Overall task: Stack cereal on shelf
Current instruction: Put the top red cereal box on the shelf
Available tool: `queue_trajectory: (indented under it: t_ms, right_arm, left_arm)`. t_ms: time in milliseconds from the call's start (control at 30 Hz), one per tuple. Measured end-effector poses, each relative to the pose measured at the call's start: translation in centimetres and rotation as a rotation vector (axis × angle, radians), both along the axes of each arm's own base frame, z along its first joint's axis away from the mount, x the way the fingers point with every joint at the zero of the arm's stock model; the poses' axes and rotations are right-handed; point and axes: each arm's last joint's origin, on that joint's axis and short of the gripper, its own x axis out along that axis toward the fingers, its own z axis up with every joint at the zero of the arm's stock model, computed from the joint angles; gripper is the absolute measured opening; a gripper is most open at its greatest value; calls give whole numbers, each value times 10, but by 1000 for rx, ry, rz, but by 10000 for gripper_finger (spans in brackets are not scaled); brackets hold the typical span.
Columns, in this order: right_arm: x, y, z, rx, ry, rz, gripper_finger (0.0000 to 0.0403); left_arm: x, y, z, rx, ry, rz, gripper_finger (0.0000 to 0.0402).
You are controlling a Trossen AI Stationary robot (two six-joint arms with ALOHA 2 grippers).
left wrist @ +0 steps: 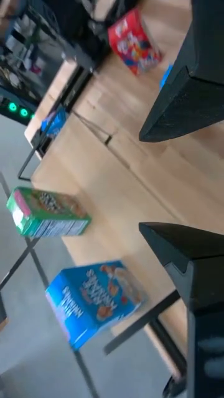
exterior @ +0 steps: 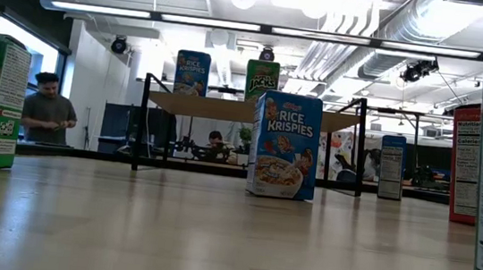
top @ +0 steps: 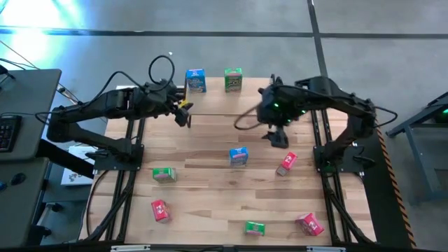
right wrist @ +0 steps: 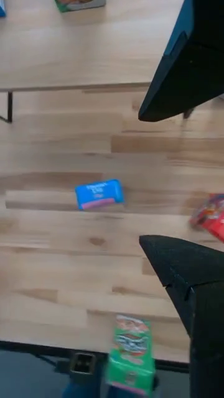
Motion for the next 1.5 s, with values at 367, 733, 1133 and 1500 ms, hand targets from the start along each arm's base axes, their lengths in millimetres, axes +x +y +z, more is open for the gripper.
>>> queue_trajectory:
  t_ms: [367,733,1133,1500]
  right_arm:
    - [-66,17,-42,-38,147,57,307]
    - [-100,24,-88,-86,265,211,307]
    - [-91,36,-136,-194,326,384,307]
    - [-81,47,-143,-206,289,449,307]
  left_arm:
    - [4,-19,2,-116,-103,-5,214]
    - [5,-26,3,-150,-136,-18,214]
    - [5,-28,3,-150,-135,-28,214]
    - [5,-28,3,-150,-136,-28,214]
